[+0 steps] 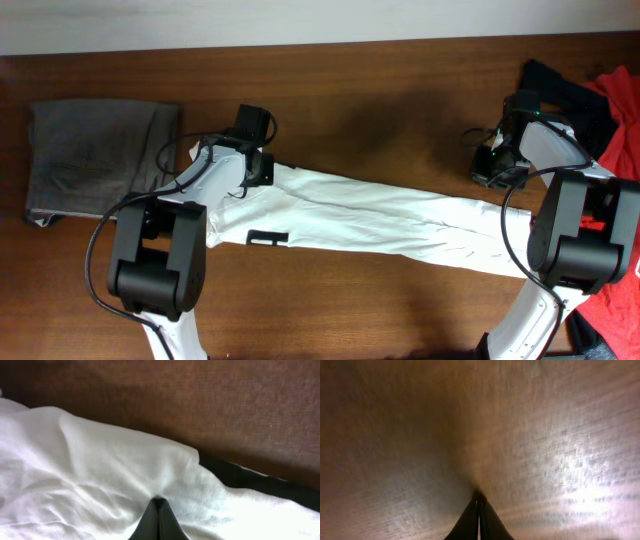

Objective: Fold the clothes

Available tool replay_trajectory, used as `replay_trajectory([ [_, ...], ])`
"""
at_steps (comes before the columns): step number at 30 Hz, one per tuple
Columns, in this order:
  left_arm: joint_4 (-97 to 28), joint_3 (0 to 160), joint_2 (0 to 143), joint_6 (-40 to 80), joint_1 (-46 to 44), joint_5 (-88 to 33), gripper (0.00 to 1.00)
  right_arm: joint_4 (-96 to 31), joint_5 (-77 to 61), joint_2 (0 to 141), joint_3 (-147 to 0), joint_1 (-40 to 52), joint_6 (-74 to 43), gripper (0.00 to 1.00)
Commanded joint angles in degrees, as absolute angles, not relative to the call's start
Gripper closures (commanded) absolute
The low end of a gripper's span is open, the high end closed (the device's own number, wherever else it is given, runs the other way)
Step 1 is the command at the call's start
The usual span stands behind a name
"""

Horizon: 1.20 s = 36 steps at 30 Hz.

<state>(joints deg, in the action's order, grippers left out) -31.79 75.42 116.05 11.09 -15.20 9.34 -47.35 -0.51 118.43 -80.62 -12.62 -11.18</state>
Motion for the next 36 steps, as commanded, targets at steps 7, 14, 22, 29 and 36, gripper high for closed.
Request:
replay_trajectory([
  [7,-39.99,85.08,114.24,9.37,-14.57,10.52,1.00,-60.07,-0.64,119.52,-91.68,-13.32,-9.89,0.81],
  [14,-50.26,93.62,106.85,11.75,-14.63,8.82,1.00,-78.32,-1.06,117.36,-97.76,-16.62,-12.93,0.96],
  [22,-56.05,92.12,105.95,13.69,-14.57,8.80,1.00,-71.57,-1.43,117.47,-84.36,-16.80,-12.93,0.96],
  [29,-56.31,89.60,105.95,13.72,-14.57,8.82,1.00,-57.89,-2.04,117.47,-74.22,-16.80,-12.82,0.96],
  [36,-56.23,87.55,105.95,13.69,-14.46,8.88,1.00,-46.09,-2.00,117.45,-71.64,-16.80,-12.64,0.96],
])
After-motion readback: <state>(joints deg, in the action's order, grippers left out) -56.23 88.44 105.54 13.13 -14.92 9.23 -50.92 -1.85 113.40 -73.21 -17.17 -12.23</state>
